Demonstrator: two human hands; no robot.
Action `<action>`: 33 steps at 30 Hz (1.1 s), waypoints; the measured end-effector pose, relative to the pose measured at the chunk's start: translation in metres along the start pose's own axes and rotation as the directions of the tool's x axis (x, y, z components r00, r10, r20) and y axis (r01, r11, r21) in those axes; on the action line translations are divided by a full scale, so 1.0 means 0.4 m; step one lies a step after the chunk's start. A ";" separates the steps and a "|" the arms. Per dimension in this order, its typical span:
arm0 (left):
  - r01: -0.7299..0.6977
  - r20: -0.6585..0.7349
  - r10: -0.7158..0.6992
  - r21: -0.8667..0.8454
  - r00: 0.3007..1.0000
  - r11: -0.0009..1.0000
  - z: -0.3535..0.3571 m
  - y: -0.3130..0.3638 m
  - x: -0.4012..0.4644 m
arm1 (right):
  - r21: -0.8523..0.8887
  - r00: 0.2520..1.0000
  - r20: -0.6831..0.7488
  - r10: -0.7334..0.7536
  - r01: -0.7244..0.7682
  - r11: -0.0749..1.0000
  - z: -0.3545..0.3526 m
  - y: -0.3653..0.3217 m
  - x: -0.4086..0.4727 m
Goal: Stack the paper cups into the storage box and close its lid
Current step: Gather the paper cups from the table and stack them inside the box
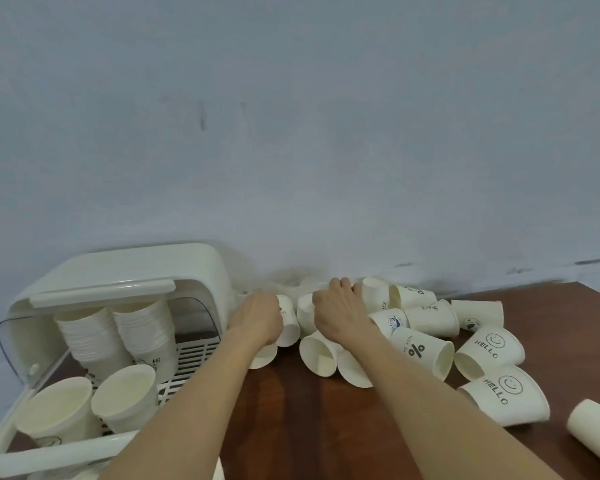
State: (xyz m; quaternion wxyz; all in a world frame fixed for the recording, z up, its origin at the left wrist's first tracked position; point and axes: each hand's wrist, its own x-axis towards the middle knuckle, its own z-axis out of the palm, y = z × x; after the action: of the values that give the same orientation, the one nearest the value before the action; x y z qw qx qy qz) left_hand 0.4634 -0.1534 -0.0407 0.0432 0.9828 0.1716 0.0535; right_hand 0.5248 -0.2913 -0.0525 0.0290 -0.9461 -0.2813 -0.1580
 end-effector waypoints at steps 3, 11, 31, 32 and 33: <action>-0.011 0.002 0.011 -0.013 1.000 1.000 0.007 0.008 0.033 | 0.037 1.000 -0.005 -0.022 0.022 0.999 -0.008 0.006 -0.023; 0.017 0.058 -0.020 0.042 0.998 0.999 0.033 -0.008 0.077 | 0.055 0.980 0.132 -0.151 0.145 0.988 0.004 -0.010 -0.084; -0.120 -0.047 0.118 -0.029 0.992 0.992 0.022 -0.005 0.052 | 0.288 0.908 0.398 0.132 -0.260 0.922 0.013 -0.010 0.021; -0.126 -0.062 0.124 -0.027 0.990 0.992 0.022 0.000 0.044 | 0.290 0.900 0.414 0.135 -0.271 0.918 0.014 -0.015 0.017; -0.133 -0.073 0.131 -0.013 0.989 0.991 0.023 0.004 0.035 | 0.296 0.899 0.415 0.139 -0.278 0.914 0.012 -0.019 0.012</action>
State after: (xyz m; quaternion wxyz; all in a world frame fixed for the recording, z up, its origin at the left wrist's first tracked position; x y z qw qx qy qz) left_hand 0.4780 -0.1509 -0.0484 0.0420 0.9890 0.1071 0.0934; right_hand 0.5258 -0.2820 -0.0559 0.1569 -0.9632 -0.2003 0.0872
